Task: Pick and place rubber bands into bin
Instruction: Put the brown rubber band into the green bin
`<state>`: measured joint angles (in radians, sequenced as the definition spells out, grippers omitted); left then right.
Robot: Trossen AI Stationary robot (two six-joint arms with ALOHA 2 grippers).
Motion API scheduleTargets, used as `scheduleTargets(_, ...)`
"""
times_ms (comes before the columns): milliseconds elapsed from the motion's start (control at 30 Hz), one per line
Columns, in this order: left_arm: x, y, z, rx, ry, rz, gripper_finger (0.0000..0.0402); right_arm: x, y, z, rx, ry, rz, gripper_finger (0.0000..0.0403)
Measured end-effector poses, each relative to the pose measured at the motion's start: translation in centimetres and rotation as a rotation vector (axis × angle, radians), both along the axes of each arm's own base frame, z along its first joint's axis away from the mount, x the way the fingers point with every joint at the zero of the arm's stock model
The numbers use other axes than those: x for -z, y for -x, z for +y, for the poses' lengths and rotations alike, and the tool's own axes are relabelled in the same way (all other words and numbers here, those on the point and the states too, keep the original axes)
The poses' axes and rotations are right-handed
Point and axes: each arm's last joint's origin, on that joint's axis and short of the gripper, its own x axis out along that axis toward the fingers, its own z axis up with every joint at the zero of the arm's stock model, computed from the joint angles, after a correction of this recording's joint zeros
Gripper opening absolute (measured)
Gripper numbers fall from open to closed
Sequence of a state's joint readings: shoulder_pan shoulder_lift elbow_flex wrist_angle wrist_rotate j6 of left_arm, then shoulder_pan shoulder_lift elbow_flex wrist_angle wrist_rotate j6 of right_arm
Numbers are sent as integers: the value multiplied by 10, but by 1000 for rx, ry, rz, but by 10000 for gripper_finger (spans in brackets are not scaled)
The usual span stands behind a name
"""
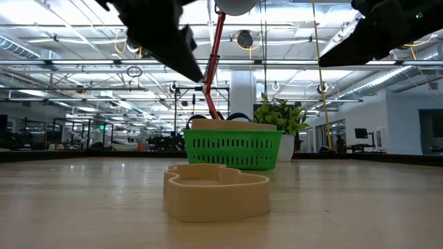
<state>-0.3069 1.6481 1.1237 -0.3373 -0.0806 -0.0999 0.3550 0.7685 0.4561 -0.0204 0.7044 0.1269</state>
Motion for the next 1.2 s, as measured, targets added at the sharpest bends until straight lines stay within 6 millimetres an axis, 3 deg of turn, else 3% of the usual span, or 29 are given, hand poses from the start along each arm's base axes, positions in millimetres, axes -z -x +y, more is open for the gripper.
scheduleTargets(300,29,-33,-12,-180,125,102,77,1,0,-1,1,20,16,176)
scheduleTargets(433,43,-35,-13,-271,175,147,77,1,0,-1,1,19,15,173)
scheduleTargets(767,73,-36,-24,-299,157,236,76,1,0,-2,0,20,17,175)
scheduleTargets(1200,71,-35,-22,-327,130,221,76,1,0,-1,-8,42,25,174)
